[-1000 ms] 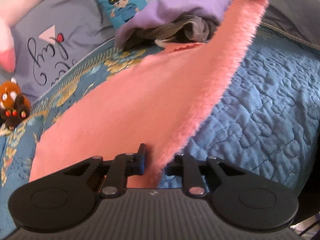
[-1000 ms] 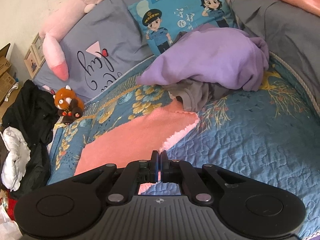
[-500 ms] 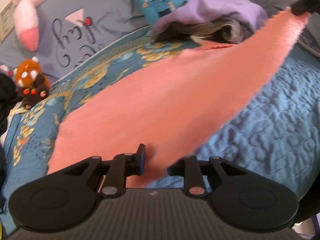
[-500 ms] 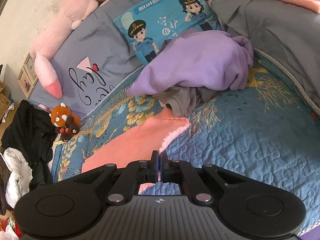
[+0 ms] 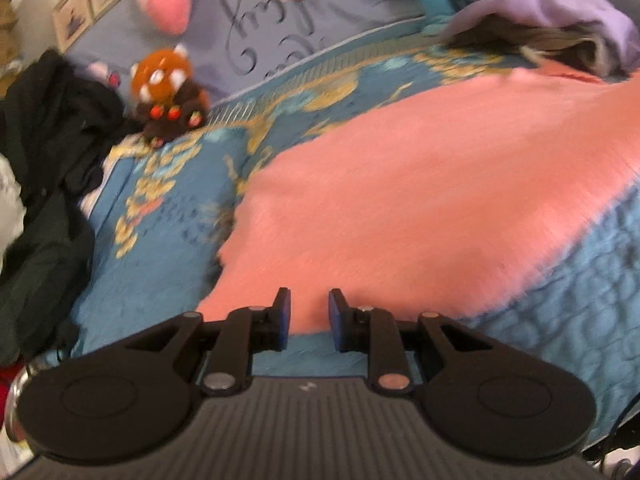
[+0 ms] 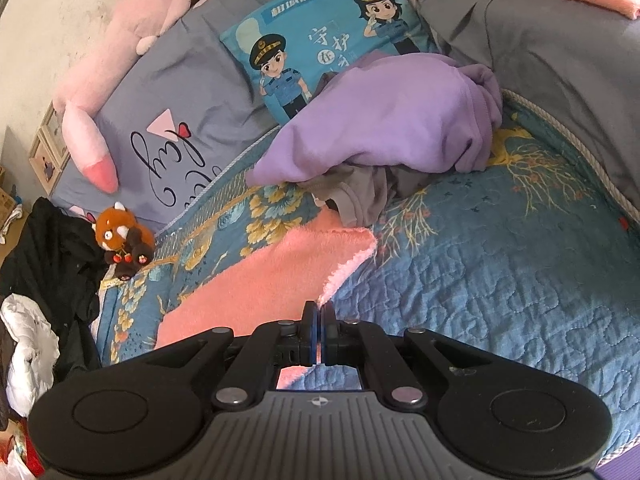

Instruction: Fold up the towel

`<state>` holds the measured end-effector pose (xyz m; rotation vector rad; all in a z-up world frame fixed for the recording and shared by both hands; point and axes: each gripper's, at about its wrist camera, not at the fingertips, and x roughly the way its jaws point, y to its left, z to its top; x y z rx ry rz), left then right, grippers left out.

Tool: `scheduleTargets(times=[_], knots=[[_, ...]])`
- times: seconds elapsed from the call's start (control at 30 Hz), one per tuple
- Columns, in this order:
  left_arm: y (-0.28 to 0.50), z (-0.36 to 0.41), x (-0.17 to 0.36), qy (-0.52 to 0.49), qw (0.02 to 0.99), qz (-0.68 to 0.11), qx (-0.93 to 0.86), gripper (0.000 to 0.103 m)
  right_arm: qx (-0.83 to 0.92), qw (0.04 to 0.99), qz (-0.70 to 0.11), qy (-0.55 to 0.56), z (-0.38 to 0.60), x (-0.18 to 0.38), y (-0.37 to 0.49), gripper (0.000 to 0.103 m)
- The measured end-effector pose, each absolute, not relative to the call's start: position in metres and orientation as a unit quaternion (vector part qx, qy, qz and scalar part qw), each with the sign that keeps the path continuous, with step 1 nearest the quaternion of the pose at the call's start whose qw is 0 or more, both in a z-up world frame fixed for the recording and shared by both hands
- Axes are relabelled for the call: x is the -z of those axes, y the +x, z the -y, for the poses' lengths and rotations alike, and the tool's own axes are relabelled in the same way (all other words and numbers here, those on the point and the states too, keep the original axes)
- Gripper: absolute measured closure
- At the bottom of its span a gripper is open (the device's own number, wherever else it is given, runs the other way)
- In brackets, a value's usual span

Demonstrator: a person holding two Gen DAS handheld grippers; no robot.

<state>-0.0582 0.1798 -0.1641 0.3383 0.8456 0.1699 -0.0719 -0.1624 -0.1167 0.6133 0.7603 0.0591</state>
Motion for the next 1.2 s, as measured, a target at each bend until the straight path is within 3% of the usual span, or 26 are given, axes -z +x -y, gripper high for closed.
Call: scheduleTargets(times=[0.23,0.37,0.43,0.63,0.77,0.9,0.93,1.07,1.2], knots=[[-0.079,-0.156,0.154,0.184,0.902,-0.39,0.009,0.079,-0.029,0.885,-0.366,0.286,0.159,0.113,-0.072,0.101],[-0.09,-0.133,0.156,0.192,0.891,-0.407,0.059,0.073,-0.03,0.887,-0.363,0.284,0.158,0.108,-0.072,0.101],[-0.092,-0.133,0.155,0.137,0.889,-0.429,0.082,0.073,-0.03,0.887,-0.362,0.285,0.159,0.108,-0.072,0.101],[-0.076,-0.192,0.168,-0.165,0.852,-0.491,0.078,0.074,-0.033,0.886,-0.36,0.289,0.159,0.108,-0.073,0.101],[-0.064,-0.24,0.199,-0.329,0.804,-0.49,0.073,0.074,-0.035,0.886,-0.36,0.29,0.158,0.108,-0.072,0.101],[-0.061,-0.27,0.217,-0.426,0.785,-0.444,0.067,0.074,-0.036,0.887,-0.361,0.288,0.156,0.107,-0.072,0.101],[-0.062,-0.276,0.218,-0.439,0.786,-0.43,0.063,0.072,-0.036,0.887,-0.361,0.286,0.156,0.107,-0.072,0.101],[-0.067,-0.303,0.229,-0.518,0.762,-0.386,0.055,0.038,-0.033,0.886,-0.361,0.289,0.159,0.108,-0.071,0.101],[-0.065,-0.328,0.248,-0.576,0.737,-0.353,0.028,0.038,-0.033,0.886,-0.361,0.29,0.159,0.108,-0.071,0.101]])
